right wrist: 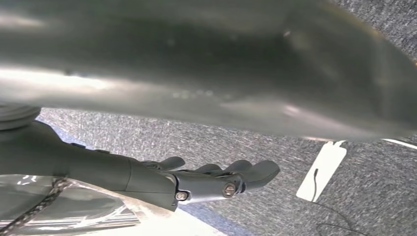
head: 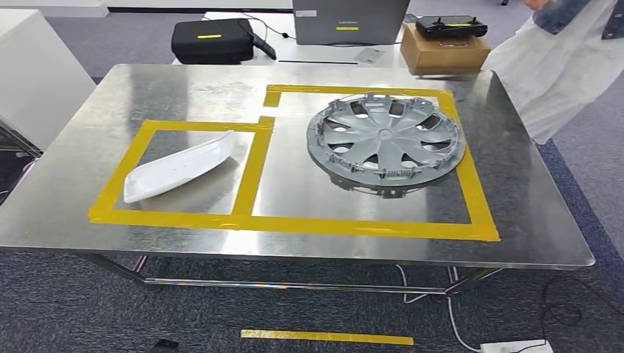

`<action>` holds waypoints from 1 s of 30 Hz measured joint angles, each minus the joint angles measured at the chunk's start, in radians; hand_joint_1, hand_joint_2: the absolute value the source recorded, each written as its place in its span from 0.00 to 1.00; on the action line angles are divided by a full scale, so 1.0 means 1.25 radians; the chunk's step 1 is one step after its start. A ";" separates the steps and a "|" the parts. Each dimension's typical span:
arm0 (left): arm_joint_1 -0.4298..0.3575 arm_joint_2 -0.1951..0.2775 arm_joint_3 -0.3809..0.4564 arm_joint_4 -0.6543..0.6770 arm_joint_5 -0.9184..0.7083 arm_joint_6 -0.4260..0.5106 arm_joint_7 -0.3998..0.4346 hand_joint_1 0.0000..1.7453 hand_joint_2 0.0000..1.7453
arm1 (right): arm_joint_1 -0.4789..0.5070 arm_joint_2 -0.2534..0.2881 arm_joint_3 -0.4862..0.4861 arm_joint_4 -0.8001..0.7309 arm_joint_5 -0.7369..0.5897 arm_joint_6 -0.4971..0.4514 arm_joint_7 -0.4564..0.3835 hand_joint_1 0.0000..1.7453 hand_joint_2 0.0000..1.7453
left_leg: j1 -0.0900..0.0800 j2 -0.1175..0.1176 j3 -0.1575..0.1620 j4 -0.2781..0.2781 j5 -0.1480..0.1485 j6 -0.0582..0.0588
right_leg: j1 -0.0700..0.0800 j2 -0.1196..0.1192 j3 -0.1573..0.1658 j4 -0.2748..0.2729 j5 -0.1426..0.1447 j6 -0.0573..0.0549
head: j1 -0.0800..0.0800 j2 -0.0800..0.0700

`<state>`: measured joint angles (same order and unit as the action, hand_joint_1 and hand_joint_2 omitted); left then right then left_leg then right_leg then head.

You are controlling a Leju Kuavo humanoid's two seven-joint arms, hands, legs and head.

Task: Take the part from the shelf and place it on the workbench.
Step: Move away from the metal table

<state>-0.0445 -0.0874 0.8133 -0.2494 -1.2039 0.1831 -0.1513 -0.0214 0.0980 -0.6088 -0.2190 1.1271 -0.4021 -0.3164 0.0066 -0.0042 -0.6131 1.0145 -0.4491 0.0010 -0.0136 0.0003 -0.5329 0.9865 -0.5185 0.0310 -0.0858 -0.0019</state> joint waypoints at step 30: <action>0.000 -0.065 0.013 0.008 -0.008 -0.054 -0.044 0.00 0.00 | 0.004 0.005 -0.020 0.002 0.001 0.001 0.010 0.00 0.00 | -0.003 -0.002 0.018 -0.010 0.005 0.017 | -0.014 0.003 0.030 0.018 -0.020 0.028 | 0.004 0.000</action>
<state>-0.0447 -0.1685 0.8291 -0.2397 -1.2138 0.1152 -0.2069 -0.0170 0.1041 -0.6342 -0.2169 1.1285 -0.4009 -0.3040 0.0029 -0.0062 -0.5911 1.0024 -0.4434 0.0219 -0.0314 0.0040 -0.4951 1.0094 -0.5439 0.0665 -0.0812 -0.0019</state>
